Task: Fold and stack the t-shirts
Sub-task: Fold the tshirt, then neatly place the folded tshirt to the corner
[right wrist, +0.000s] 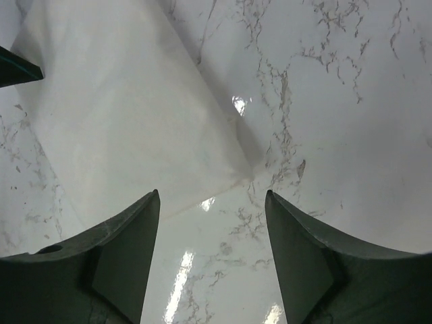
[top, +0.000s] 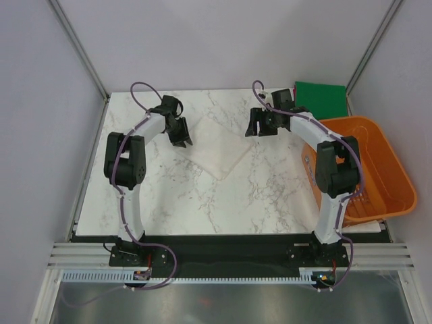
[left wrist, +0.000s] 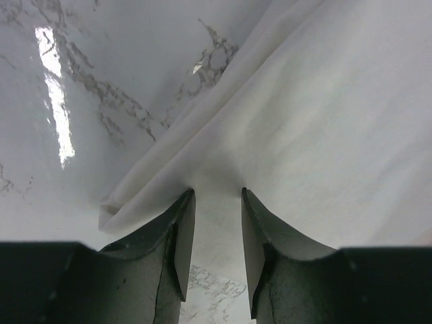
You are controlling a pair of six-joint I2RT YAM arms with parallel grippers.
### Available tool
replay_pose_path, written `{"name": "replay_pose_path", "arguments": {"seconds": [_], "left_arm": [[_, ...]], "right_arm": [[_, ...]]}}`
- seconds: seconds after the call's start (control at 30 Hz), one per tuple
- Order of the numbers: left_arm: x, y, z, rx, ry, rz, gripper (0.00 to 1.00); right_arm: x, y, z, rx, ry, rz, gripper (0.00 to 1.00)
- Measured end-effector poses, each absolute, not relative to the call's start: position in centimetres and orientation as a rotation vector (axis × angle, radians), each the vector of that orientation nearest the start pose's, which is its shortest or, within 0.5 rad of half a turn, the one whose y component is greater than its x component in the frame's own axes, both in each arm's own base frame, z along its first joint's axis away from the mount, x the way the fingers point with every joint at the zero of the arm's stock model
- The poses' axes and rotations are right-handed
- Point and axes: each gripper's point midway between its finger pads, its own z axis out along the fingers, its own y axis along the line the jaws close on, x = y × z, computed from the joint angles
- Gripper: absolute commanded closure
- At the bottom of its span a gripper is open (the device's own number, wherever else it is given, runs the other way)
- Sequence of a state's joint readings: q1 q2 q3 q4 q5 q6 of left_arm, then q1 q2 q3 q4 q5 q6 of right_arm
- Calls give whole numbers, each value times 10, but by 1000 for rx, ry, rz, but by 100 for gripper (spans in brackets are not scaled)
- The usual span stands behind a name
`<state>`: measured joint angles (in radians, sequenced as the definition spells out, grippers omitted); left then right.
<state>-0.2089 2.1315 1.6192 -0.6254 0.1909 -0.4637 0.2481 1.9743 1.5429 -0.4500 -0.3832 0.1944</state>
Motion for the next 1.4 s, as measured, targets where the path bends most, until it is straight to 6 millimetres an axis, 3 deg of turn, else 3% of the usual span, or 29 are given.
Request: {"name": "replay_pose_path", "arguments": {"seconds": [0.1,0.3,0.6,1.4], "left_arm": [[459,-149,38,-255,2726,-446,57],[469,-150,46,-215,2694,-449,55],[464,-147,40,-218,2713,-436,55],[459,-144,31,-227,2726,-432,56]], "right_arm": [[461,191,84,-248,2495,675,22],[453,197,41,-249,2590,741,14],[455,213,41,-242,2525,882,13],[446,217,43,34,2458,979,13]]}}
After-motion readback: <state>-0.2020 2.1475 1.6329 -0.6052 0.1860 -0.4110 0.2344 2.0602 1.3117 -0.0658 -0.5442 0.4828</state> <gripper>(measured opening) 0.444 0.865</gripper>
